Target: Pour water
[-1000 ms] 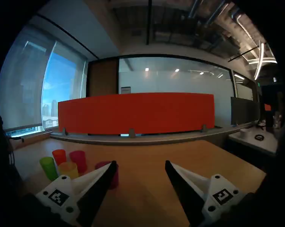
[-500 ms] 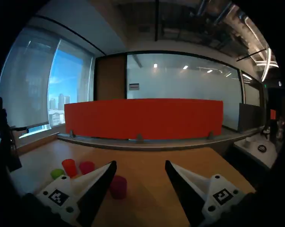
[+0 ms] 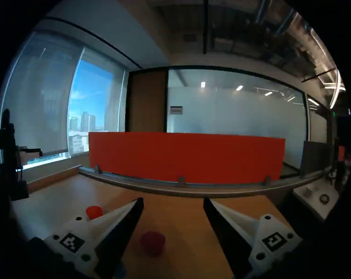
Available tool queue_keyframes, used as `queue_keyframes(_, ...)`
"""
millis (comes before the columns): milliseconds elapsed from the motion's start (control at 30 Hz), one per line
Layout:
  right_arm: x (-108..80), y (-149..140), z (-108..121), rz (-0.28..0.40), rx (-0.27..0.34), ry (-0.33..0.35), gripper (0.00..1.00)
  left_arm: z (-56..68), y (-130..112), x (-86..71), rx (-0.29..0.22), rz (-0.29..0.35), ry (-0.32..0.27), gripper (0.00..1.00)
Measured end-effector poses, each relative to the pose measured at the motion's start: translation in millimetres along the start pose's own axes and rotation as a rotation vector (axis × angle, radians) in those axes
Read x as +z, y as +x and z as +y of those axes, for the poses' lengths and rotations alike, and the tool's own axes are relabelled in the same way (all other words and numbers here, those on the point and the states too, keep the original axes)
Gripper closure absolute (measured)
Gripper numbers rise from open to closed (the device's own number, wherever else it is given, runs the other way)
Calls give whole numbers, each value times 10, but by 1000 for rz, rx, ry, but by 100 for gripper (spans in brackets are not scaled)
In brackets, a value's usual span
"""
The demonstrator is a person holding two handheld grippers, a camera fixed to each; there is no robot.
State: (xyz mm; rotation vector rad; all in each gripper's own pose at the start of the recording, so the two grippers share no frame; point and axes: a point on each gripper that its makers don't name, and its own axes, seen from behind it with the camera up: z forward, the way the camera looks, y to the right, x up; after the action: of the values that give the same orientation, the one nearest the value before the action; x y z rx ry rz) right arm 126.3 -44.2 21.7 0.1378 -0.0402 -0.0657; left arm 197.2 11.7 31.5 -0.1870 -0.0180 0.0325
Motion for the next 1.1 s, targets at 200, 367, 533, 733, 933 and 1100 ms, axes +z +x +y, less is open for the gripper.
queue_keyframes(200, 18, 18, -115, -1, 4, 60, 1, 74, 12, 29, -30, -4, -61, 20)
queue_keyframes(367, 16, 2, -279, -5, 17, 158, 1, 186, 75, 19, -68, 10, -143, 20)
queue_keyframes(533, 1, 47, -424, 7, 13, 247, 1, 283, 156, 8, -92, 25, -214, 20)
queue_keyframes(733, -49, 122, -633, 17, 7, 358, 1, 416, 227, -28, -97, 36, -297, 20)
queue_keyframes(933, -102, 182, -847, 16, 9, 449, 1, 573, 195, -69, -52, 23, -385, 20)
queue_keyframes(1100, -119, 180, -943, 11, 8, 488, 1, 670, 119, -65, -19, 13, -430, 20)
